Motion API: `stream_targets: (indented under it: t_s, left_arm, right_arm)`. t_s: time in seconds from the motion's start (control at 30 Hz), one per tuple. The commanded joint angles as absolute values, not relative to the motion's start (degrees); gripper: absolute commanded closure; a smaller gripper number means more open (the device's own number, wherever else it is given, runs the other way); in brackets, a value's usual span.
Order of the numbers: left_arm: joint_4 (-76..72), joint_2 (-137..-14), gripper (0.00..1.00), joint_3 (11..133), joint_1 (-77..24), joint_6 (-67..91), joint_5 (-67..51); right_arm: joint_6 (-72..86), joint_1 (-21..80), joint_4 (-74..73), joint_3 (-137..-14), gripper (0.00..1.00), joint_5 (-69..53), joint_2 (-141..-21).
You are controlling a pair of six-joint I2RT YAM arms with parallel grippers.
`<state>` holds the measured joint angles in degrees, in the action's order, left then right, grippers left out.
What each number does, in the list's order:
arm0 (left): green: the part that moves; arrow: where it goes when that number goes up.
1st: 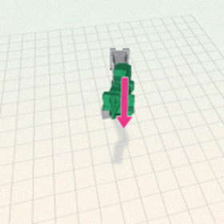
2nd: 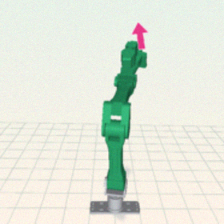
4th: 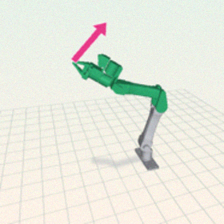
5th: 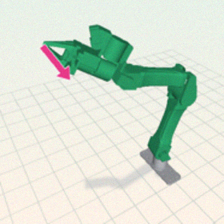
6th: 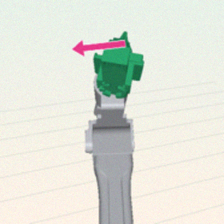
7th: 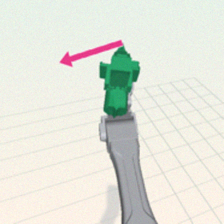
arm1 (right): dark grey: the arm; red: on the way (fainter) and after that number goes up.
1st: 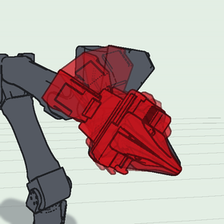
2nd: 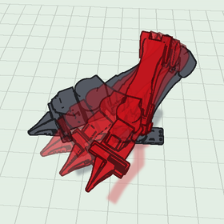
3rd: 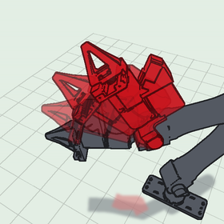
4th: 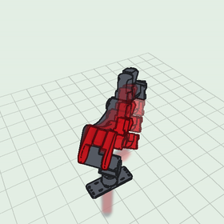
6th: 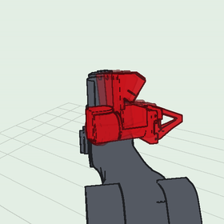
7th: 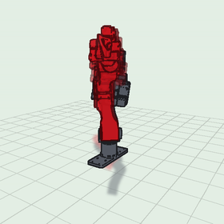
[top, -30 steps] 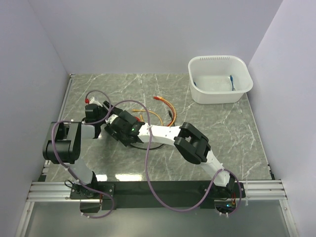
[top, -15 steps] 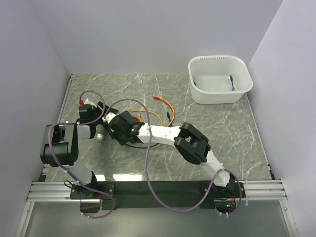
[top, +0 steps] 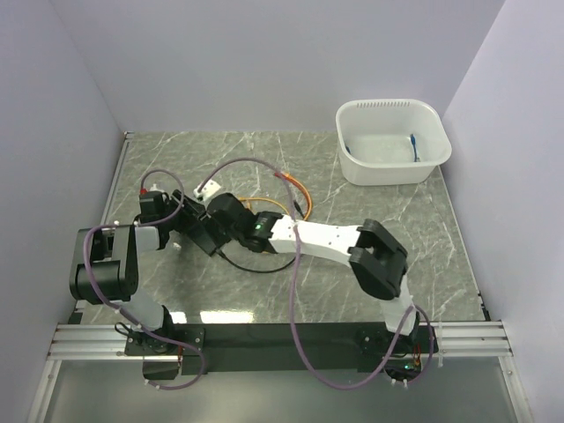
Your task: Insert the plug into the switch port
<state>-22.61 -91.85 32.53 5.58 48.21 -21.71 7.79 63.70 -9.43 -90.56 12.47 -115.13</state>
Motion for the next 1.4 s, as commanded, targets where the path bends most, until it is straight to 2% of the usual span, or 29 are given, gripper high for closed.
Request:
stream_targets:
  t_s: [0.0, 0.27, 0.8, 1.1, 1.37]
  left_arm:
    - [-19.0, -91.4, 0.35, 33.0, 6.0, 48.3, -19.6]
    - [-17.2, -91.5, 0.35, 38.1, 6.9, 47.9, -15.7]
    - [-18.9, -95.4, 0.37, 43.6, 7.1, 48.3, -15.1]
    - [-26.4, -96.4, 0.37, 40.5, 7.2, 47.2, -17.2]
    - [-27.1, -98.0, 0.38, 40.1, 7.3, 47.5, -18.1]
  right_arm:
    - [6.9, 63.3, -6.4, -88.4, 0.45, 17.3, -109.5]
    - [13.5, 57.8, -9.2, -84.2, 0.44, 15.2, -107.0]
    - [15.7, 54.8, -3.2, -65.0, 0.46, 13.9, -96.9]
    - [16.4, 54.9, -0.9, -67.0, 0.59, 3.3, -101.1]
    - [16.3, 55.4, -5.3, -74.4, 0.62, 1.8, -108.7]
